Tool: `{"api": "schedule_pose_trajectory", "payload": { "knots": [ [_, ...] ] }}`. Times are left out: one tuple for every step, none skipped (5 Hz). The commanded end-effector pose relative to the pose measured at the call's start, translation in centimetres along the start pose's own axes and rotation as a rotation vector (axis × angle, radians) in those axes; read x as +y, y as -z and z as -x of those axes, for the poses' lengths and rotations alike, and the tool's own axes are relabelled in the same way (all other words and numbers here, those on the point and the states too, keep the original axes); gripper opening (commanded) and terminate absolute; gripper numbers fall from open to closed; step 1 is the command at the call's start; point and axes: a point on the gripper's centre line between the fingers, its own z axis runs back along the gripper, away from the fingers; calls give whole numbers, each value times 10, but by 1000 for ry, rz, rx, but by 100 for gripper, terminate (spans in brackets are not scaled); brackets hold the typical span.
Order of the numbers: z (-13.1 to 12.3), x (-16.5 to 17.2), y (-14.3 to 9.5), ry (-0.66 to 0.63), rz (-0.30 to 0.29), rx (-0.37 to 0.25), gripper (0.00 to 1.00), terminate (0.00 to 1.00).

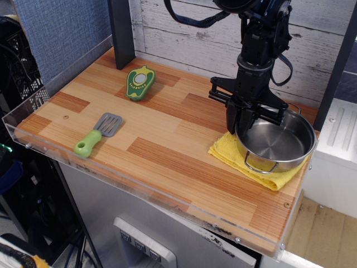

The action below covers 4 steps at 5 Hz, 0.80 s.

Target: Move the pot to the left but stop before pepper

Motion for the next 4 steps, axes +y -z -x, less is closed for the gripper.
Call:
{"api": "schedule_pose_trajectory", "payload": {
  "knots": [
    [-3, -14, -69, 44, 135, -176, 0, 0],
    [-2, -7, -90, 55, 195, -195, 0, 0],
    [-1, 24, -89, 3, 203, -168, 0, 0],
    [0, 65, -75, -59, 155, -119, 0, 0]
  ]
}}
